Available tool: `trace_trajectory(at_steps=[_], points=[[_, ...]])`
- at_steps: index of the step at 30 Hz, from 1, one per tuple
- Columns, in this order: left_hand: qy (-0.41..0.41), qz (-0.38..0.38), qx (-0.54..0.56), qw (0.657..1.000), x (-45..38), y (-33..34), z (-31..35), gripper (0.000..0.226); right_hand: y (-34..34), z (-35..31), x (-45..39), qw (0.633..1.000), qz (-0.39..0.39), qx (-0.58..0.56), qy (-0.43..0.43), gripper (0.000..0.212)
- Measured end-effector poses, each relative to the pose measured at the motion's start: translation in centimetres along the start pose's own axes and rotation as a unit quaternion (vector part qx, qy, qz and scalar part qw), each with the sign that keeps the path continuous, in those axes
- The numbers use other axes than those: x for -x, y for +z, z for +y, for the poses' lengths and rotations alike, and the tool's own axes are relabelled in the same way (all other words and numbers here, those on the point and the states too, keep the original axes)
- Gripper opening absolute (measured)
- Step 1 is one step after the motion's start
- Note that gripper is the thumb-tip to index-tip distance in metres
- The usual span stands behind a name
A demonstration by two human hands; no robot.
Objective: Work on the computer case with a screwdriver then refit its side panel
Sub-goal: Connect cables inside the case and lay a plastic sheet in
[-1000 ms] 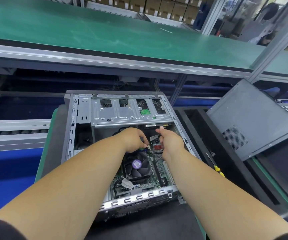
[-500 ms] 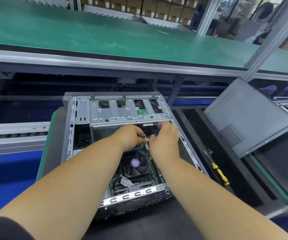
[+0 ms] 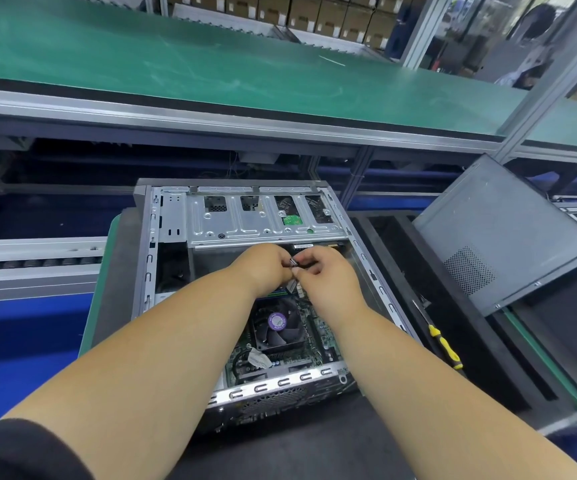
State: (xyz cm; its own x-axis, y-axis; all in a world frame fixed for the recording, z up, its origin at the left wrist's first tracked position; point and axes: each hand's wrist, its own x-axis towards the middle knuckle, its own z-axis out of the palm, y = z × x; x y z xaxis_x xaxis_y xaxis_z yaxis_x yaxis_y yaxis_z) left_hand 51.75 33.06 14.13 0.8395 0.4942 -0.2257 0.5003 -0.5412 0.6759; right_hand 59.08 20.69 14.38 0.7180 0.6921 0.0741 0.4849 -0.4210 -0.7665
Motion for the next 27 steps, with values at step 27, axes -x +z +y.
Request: trace_trajectory(at_steps=[27], points=[[-0.049,-0.146,-0.239,0.959,0.1,-0.3,0.7,0.047,1.0,1.2,-0.8,0.857,-0.248,0.440,0.102,0.035]])
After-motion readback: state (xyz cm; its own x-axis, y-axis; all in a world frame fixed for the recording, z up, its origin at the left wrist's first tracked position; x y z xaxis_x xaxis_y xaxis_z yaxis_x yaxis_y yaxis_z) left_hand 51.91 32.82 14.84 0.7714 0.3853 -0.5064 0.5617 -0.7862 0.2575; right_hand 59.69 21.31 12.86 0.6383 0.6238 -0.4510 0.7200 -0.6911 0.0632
